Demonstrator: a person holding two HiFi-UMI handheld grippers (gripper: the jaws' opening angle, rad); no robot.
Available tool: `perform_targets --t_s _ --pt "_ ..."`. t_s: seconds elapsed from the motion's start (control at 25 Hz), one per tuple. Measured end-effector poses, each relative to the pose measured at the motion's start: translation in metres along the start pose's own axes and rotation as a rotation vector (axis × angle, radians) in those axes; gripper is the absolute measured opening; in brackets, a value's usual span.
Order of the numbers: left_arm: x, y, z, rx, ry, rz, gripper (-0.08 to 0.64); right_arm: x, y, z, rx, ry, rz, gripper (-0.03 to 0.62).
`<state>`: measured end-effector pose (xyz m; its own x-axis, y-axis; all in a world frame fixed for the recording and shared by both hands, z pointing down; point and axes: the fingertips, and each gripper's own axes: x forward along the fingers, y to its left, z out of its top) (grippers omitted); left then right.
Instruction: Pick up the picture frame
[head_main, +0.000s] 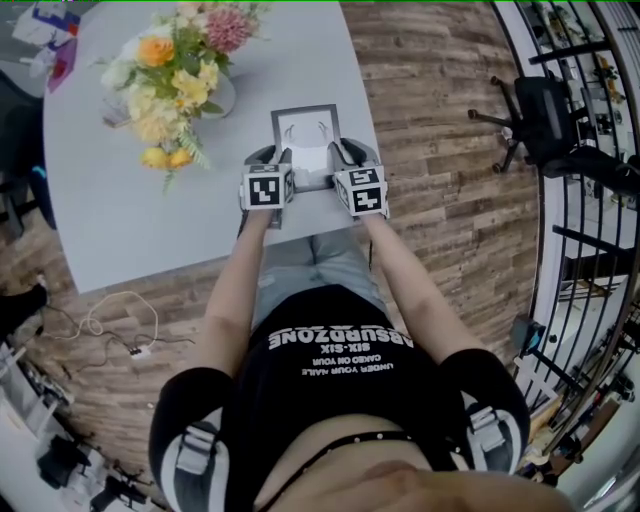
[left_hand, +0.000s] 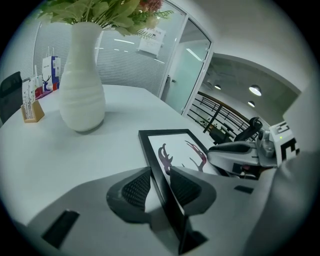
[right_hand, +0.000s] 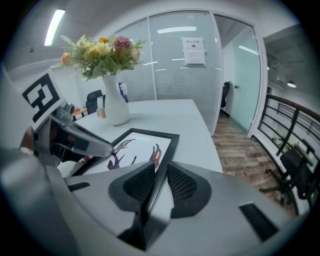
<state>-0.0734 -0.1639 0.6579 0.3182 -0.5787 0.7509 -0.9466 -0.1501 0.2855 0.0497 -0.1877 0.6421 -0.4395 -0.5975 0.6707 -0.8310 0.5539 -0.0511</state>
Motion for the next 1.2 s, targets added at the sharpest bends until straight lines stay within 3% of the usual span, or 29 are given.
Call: perform_targets --t_s 0.12,0.4,0.64,1.2 --pt "-0.001 0.004 0.002 -0.001 0.004 0.015 0.129 0.001 0.001 -0.001 -0.028 0.017 0.000 0.094" --pt "-0.004 0.000 -0.003 -0.038 0.015 -0.012 0.115 -0.002 -0.002 0.000 0.029 0.045 -0.005 0.087" --pt "-0.015 -0.008 0.005 -0.021 -0.017 -0.025 0.107 -0.012 -0.006 0.003 0.062 0.019 -0.022 0.084" --pt "-0.035 -0.013 0.016 -0.046 -0.088 -0.019 0.098 -0.038 0.001 0.028 0.029 -0.068 -0.023 0.081"
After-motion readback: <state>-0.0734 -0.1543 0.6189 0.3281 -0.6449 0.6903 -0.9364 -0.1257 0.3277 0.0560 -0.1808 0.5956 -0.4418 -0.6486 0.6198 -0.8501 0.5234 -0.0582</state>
